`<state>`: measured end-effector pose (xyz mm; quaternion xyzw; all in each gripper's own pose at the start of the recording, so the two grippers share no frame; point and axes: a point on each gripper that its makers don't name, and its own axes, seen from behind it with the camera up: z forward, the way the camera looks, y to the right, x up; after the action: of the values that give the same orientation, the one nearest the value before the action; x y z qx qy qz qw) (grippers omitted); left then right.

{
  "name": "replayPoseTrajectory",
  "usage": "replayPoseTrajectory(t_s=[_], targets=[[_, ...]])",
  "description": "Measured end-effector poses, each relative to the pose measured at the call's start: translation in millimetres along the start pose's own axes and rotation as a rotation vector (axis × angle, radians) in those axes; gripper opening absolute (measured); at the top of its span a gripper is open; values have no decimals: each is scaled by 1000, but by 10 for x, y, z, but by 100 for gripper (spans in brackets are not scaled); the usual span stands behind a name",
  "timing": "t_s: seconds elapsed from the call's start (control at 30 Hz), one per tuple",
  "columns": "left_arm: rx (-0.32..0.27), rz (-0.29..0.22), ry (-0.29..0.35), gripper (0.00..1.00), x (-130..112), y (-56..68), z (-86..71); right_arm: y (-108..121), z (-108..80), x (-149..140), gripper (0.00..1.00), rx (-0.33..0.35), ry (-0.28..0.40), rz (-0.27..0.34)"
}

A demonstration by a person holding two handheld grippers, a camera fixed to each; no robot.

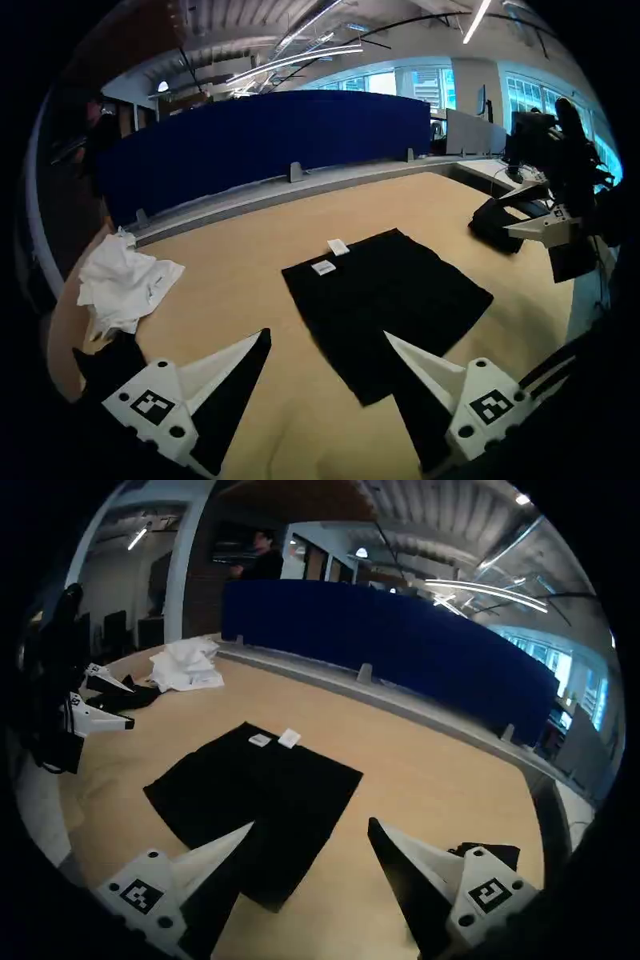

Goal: Fold towel

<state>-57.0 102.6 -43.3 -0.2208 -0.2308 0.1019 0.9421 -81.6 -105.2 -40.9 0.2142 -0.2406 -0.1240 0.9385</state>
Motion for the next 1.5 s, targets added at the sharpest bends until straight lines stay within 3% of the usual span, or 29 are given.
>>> replayPoseTrajectory(t_s=[0.67,1.07,1.5], targets=[[-85,39,-158,94,-690,324,257,-273,193,-781,100,61,-136,-2],[-138,40,-250,94,-954,487,347,-352,208,-1201,99,90,-230,19],[-153,27,-298,93,-1062,571,409,-409,216,-1340,89,120,-259,52]])
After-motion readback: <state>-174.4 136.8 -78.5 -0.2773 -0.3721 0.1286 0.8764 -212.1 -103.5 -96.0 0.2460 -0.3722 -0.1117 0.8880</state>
